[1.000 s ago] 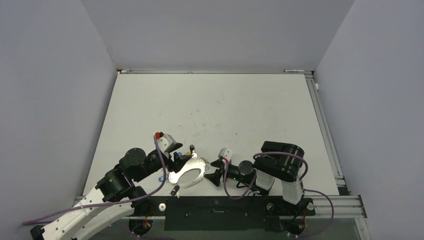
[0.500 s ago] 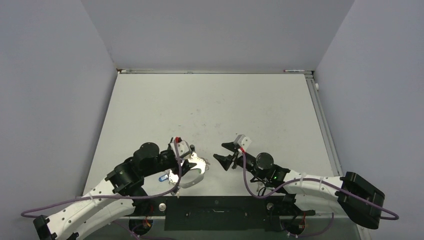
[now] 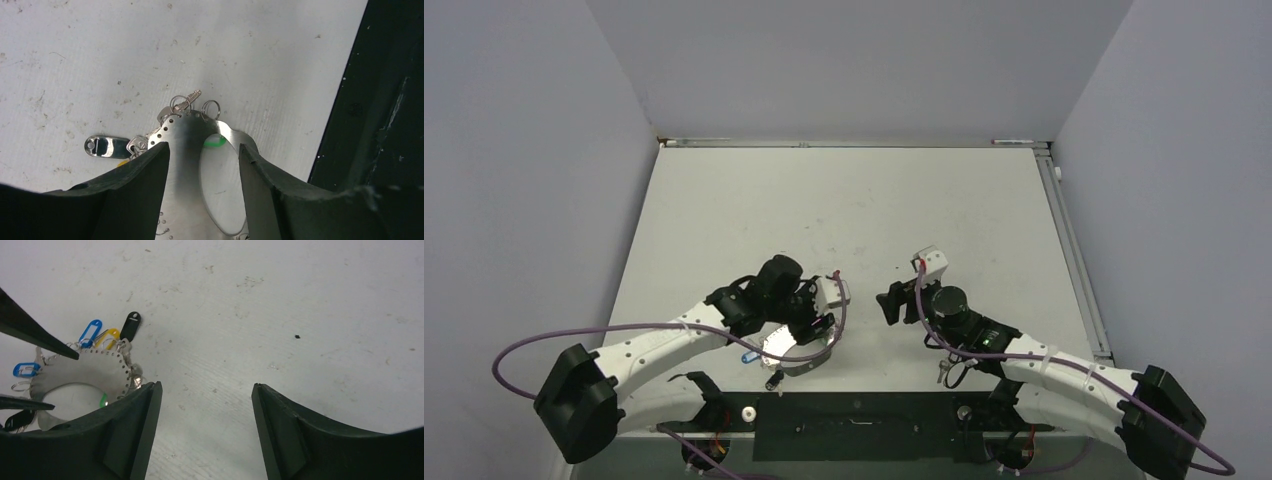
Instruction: Put the keys on the keyring
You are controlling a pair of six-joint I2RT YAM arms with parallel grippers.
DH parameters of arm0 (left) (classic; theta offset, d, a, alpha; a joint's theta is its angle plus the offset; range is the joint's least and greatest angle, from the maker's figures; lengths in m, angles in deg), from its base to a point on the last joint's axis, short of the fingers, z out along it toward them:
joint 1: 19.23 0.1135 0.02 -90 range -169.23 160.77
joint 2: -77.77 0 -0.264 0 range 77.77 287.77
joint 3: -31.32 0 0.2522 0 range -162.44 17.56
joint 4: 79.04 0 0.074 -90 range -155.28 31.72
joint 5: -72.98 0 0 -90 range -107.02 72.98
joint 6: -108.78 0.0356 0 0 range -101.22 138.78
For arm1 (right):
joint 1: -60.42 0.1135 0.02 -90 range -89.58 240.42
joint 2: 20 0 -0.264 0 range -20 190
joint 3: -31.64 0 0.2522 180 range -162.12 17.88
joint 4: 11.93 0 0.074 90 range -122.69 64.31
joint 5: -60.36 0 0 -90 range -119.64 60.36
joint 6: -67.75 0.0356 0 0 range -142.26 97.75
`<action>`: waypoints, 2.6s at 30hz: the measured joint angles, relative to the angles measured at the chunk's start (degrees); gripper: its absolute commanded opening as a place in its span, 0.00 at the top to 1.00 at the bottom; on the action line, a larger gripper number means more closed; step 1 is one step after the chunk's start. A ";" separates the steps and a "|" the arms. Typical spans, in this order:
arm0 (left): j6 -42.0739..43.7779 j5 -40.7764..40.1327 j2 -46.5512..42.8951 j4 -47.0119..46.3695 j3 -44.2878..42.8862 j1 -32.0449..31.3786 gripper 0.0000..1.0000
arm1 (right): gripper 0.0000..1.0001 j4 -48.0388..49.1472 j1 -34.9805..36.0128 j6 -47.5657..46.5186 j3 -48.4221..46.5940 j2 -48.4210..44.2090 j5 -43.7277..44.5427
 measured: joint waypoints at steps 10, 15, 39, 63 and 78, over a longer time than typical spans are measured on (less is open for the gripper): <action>4.63 -2.75 11.02 -1.70 -4.00 -2.99 0.59 | 0.32 -8.50 -5.29 3.39 -0.63 -4.87 -0.72; 6.56 -6.29 12.74 -3.56 -4.00 -7.10 0.59 | 0.35 -9.35 -5.55 3.34 -0.61 -6.19 -1.20; 8.50 -13.73 22.64 -7.32 -4.61 -9.38 0.74 | 0.40 -9.31 -5.99 3.15 -0.46 -6.78 -3.85; 7.02 -14.67 19.74 -4.48 -6.54 -11.89 1.00 | 0.41 -9.46 -6.03 3.21 0.57 -10.75 -4.24; 5.14 -12.13 7.96 -4.83 -4.13 -9.33 1.00 | 0.42 -1.38 -6.29 2.91 4.22 -11.10 -17.94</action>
